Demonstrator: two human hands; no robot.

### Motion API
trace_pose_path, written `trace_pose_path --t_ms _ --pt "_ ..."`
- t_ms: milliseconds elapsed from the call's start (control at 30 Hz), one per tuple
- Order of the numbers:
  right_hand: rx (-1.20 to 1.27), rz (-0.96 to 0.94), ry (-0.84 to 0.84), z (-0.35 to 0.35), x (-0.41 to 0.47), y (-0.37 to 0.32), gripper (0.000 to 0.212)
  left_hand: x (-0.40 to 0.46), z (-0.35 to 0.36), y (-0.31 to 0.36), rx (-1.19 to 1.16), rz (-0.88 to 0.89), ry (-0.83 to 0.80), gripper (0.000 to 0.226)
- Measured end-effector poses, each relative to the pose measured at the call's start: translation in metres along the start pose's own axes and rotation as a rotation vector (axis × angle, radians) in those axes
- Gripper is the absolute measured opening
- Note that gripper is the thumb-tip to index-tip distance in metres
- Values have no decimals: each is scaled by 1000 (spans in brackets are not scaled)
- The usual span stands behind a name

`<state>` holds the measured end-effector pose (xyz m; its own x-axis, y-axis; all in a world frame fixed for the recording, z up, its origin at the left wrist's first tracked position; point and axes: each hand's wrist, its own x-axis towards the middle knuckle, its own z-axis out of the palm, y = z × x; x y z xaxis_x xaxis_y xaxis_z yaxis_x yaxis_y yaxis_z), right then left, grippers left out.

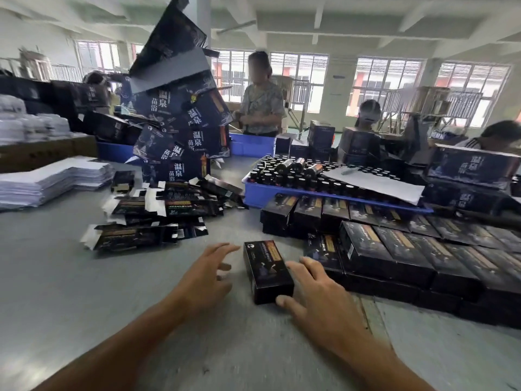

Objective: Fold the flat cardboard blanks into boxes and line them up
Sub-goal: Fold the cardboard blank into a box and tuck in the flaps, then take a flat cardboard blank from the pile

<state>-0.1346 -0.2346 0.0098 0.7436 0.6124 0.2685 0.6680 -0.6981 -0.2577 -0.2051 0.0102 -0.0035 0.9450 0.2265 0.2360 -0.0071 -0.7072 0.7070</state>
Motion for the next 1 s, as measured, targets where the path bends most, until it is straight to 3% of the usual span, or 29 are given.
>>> trace_pose_path --t_ms 100,200,300,433,533,633,700,767,900,1000 --pt "-49 -22 -50 10 1 -14 80 5 1 -13 181 -119 176 43" --pt "-150 -36 -77 21 7 -31 78 6 7 -17 354 -57 156 36" --pt "-210 -46 -39 27 14 -48 62 7 9 -20 478 31 140 33" --pt "-261 -38 207 15 22 -44 53 10 9 -29 470 37 134 32" --pt "-313 83 432 -8 29 -17 49 10 11 -32 456 59 143 30" --pt "-462 307 190 -20 33 7 55 11 10 -30 464 48 136 30" --pt "-460 330 104 -17 32 14 64 11 9 -27 455 40 124 31" --pt "-400 256 155 -17 24 7 67 8 8 -22 461 42 115 31" --pt "-224 -116 362 -1 -1 -10 58 4 6 -11 488 48 76 34" --pt "-121 -282 335 24 -11 -20 44 8 -1 -16 483 32 59 37"
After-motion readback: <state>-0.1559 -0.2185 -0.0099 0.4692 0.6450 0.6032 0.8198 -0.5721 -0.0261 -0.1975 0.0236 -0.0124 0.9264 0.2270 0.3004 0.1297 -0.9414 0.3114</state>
